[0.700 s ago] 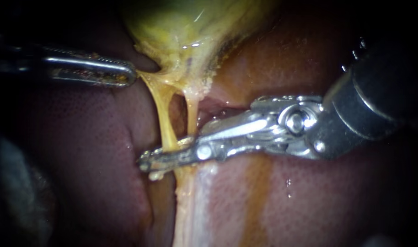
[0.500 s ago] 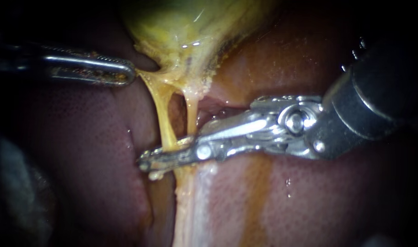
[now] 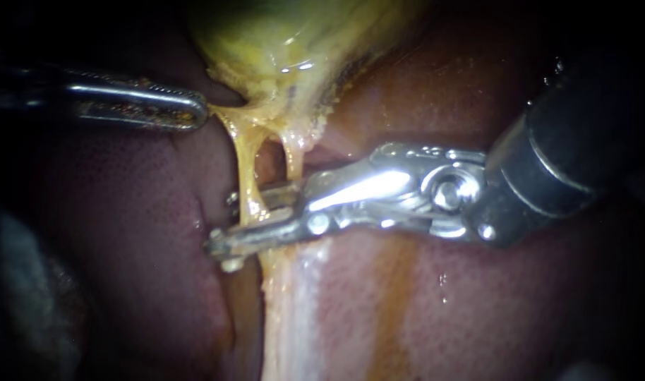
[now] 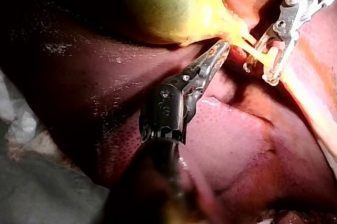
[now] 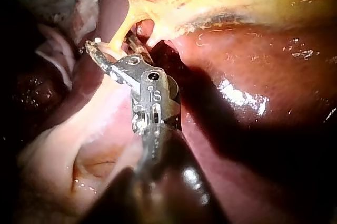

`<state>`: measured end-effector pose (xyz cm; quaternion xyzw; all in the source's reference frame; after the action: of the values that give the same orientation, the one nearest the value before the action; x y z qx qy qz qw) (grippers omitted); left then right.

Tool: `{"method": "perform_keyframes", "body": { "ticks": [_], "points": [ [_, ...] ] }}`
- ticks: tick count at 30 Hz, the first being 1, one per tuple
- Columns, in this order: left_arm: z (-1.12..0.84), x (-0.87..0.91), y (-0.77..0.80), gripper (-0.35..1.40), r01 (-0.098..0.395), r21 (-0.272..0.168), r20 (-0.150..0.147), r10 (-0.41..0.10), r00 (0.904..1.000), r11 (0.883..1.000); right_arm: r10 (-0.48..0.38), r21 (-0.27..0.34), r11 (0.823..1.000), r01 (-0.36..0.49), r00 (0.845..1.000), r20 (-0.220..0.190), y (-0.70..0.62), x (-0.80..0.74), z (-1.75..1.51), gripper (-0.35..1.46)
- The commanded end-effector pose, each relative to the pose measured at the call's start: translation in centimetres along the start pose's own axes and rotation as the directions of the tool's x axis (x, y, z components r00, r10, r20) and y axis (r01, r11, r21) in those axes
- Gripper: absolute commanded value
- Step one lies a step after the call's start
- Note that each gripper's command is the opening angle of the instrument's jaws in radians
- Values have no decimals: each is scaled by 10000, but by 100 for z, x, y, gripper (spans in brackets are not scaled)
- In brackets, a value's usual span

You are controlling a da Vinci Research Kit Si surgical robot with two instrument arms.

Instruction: Going back second clip left tube

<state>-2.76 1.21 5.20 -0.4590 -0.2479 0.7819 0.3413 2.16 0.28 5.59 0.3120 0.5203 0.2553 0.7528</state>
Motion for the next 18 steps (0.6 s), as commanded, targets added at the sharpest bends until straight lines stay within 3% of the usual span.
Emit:
{"method": "perform_keyframes", "body": {
  "ticks": [1, 6, 18],
  "points": [
    [0, 0, 0, -35, -7, 1, -1, 7, 10000, 10000, -289, -203, 9994, 288, 9996, -40, 2, -1, -2, 49],
    [0, -1, -2, -35, -16, -3, 0, 16, 10000, 10000, -1180, -538, 9916, 1176, 9930, -30, 4, -7, -16, 49],
    [-1, -5, -5, -35, -36, -13, 3, 36, 10000, 10000, -2113, -45, 9774, 2114, 9773, 147, -10, -22, -62, 50]
  ]
}}
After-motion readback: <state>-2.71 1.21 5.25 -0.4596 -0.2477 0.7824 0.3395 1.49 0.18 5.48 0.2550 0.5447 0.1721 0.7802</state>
